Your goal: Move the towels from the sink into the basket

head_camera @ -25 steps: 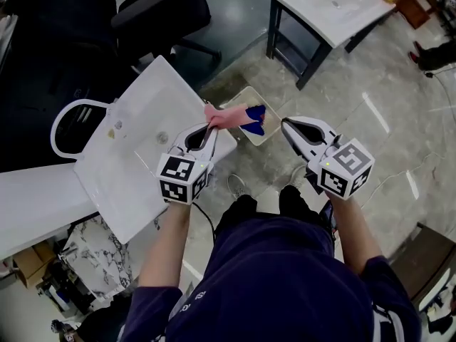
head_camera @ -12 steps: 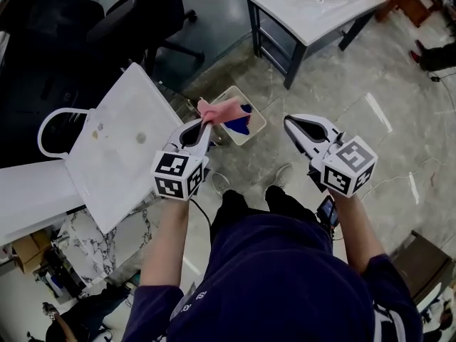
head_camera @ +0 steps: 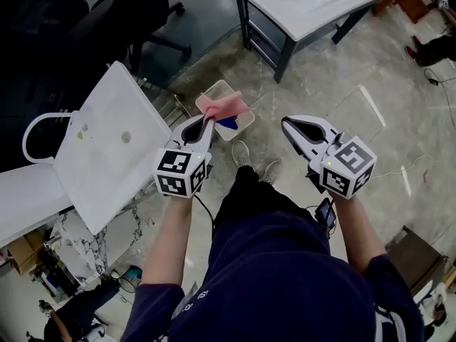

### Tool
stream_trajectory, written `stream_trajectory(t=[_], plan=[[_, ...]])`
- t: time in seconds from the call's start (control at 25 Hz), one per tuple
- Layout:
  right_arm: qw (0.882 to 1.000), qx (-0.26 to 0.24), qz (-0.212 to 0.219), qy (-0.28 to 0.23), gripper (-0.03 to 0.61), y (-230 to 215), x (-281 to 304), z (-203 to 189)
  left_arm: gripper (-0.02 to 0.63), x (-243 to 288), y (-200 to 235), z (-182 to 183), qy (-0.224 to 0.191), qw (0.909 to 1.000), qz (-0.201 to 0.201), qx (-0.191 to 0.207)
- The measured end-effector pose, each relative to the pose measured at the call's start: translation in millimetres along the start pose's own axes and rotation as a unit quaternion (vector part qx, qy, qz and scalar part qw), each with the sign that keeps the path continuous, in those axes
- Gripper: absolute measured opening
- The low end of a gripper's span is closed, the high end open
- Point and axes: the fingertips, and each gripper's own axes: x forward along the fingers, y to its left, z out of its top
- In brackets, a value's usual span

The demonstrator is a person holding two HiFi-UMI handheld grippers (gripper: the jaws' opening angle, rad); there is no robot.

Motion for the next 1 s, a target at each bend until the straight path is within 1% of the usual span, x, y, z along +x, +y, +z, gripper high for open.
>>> stream_trajectory(t=[0.2, 0.48, 0.64, 0.76, 1.0], plan=[[1.0, 0.001, -0.009, 0.024, 0.006, -18, 19, -4, 0.011, 35, 9, -3, -0.007, 0.9996, -0.019, -0.021], [0.998, 0.001, -0.019, 0.053, 0.006, -52, 64, 15, 0.011, 85, 52, 11, -0.012, 0.9986, -0.028, -0.043], [0.998, 0.007, -0.024, 0.059, 0.006, -72, 97, 30, 0.011, 104, 90, 16, -0.008, 0.9983, -0.022, -0.052], [0.998, 0.01, -0.022, 0.064, 0.006, -84, 116, 36, 0.011, 113, 108, 17, -0.003, 0.9981, -0.016, -0.06], [0.997, 0.01, 0.006, 0.08, 0.006, -99, 148, 39, 0.011, 131, 130, 8, 0.006, 0.9966, 0.005, -0.082]])
